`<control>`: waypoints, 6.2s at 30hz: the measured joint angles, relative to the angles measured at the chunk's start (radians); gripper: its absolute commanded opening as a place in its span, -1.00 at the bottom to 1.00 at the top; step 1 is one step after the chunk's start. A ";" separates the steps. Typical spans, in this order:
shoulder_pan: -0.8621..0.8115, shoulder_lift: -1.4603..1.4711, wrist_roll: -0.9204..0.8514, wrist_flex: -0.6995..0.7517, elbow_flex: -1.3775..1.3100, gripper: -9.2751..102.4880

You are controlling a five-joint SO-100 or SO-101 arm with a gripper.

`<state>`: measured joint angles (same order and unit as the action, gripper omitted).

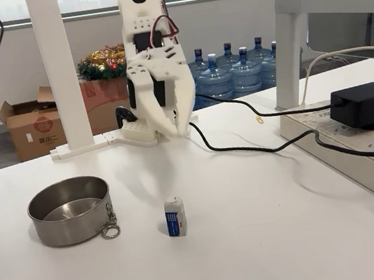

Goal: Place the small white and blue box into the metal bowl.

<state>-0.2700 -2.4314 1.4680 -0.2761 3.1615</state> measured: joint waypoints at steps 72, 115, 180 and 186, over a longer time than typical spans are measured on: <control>-0.018 0.793 0.000 -0.328 -0.356 -0.46; -0.008 0.910 0.086 -0.328 -0.445 -0.88; -0.477 0.212 0.089 -0.327 -0.023 -0.63; -0.419 0.193 -0.025 -0.327 -0.023 -0.81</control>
<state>-0.6888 -2.2381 1.4435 -0.6029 3.1385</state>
